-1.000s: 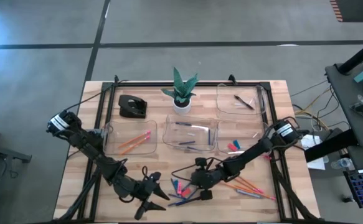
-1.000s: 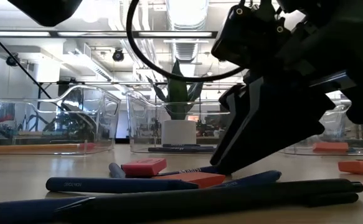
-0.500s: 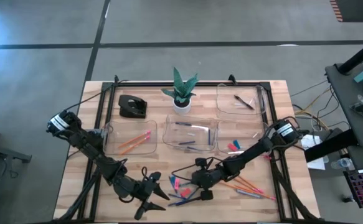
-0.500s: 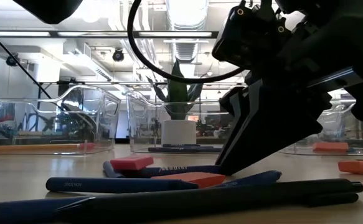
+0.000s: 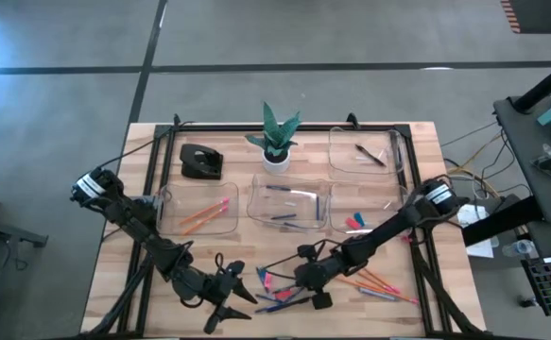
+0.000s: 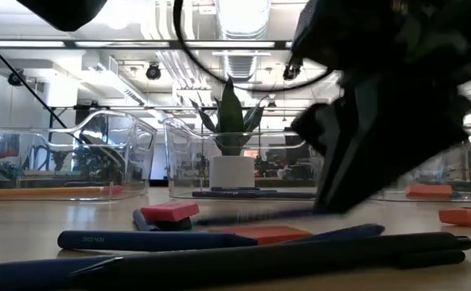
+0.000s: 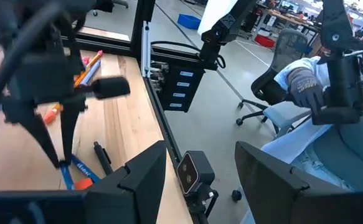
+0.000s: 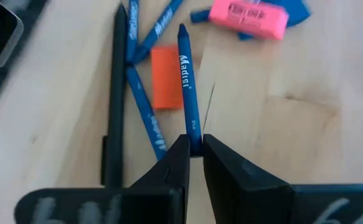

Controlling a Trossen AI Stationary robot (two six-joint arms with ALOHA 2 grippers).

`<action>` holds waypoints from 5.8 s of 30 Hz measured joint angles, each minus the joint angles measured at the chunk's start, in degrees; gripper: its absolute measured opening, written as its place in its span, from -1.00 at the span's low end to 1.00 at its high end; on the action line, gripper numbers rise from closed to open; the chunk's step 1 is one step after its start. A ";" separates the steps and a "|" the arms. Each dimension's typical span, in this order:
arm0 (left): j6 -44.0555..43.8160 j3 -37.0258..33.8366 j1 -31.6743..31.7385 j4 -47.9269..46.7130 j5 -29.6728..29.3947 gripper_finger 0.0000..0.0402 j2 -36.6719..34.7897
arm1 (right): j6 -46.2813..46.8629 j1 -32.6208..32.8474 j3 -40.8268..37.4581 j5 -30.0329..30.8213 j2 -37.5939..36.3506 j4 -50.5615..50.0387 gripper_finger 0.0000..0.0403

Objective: Sort crayons/erasers/pens/pencils in bins
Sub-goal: Put the blue crayon into the middle transparent bin

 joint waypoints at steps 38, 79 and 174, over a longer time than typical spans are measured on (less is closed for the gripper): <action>-0.30 0.00 0.00 1.15 -0.22 -0.11 0.00 | 11.84 -27.82 -0.50 7.98 -17.12 -20.48 -0.85; -0.20 0.00 -0.01 1.10 -0.25 -0.11 0.00 | 8.02 -28.51 13.01 4.61 0.08 -29.98 -0.84; -0.57 0.00 -0.02 0.01 -0.63 -0.11 0.00 | -1.51 5.99 16.71 5.60 6.75 -24.22 -0.79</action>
